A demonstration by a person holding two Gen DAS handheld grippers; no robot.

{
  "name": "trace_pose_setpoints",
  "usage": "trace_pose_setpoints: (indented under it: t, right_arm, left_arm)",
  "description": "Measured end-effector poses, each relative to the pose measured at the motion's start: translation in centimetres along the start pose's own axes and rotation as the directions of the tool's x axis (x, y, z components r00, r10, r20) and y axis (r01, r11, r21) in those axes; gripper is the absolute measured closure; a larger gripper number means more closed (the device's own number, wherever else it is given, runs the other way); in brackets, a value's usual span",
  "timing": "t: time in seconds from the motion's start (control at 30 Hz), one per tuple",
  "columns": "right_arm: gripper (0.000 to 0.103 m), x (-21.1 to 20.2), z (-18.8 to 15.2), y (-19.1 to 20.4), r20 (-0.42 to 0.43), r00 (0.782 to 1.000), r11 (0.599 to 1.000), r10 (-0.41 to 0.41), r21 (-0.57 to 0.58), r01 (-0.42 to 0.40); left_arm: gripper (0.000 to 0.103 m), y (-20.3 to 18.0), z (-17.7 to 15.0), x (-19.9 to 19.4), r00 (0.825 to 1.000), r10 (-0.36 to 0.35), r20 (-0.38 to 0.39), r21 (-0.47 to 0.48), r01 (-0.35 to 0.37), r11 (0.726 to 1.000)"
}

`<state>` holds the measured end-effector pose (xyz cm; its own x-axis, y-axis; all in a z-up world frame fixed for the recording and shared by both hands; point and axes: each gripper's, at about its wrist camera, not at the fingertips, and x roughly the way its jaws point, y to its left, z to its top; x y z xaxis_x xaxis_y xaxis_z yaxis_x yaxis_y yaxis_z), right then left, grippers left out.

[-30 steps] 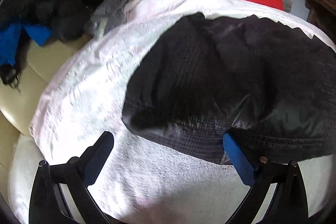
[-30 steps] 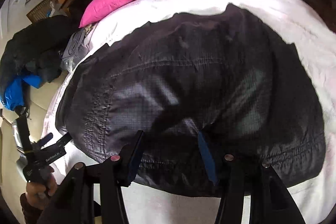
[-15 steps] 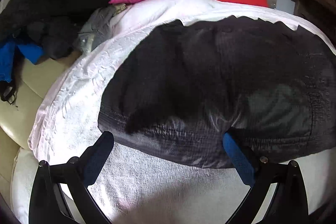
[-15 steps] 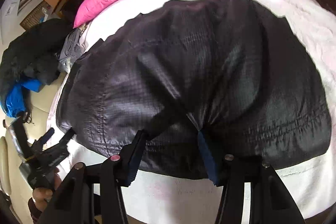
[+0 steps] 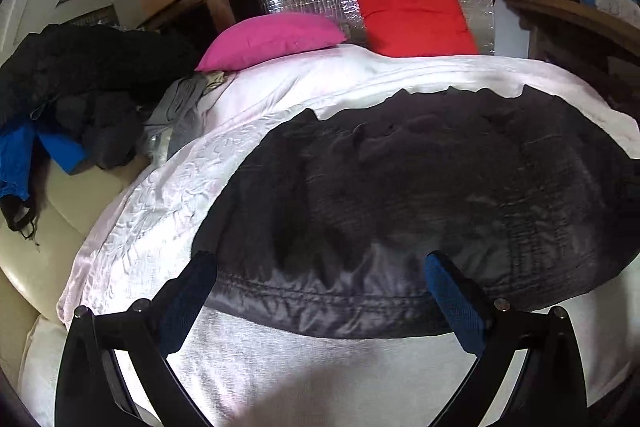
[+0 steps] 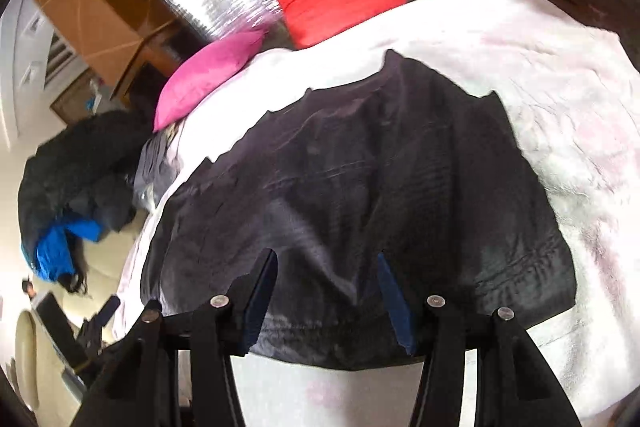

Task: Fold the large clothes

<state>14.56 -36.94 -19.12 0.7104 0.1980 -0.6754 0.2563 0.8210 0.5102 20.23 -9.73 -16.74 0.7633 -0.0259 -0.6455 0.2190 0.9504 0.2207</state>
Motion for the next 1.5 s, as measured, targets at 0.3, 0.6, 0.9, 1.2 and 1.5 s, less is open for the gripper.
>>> trace_pose_setpoints:
  t: [0.3,0.6,0.9,1.2,1.5]
  right_arm:
    - [0.047,-0.5,0.5,-2.2,0.022,0.999,0.998,-0.027,0.052,0.026]
    - [0.049,1.8,0.5,-3.7,-0.061,0.993,0.994,-0.099,0.037,0.101]
    - [0.049,1.6,0.4,-3.8,-0.069,0.994,0.996,-0.084,0.016,0.085]
    - [0.049,0.4,1.3,-4.4,-0.039,0.998,0.997,-0.058,0.054,0.060]
    - [0.040,-1.5,4.1,-6.5,0.001,1.000,0.997,-0.005,0.072,0.005]
  left_arm:
    - [0.000,-1.7,0.5,0.5,0.999,-0.038,-0.008,-0.012,0.038,0.999]
    - [0.000,-3.5,0.7,2.4,0.997,-0.059,-0.056,-0.007,0.059,0.998]
    - [0.000,-3.5,0.4,4.3,0.983,-0.108,-0.151,-0.011,0.107,0.994]
    - [0.000,1.7,3.6,5.7,0.982,-0.080,-0.170,-0.083,0.066,0.994]
    - [0.000,5.8,3.7,8.0,0.961,-0.232,-0.153,-0.096,0.219,0.971]
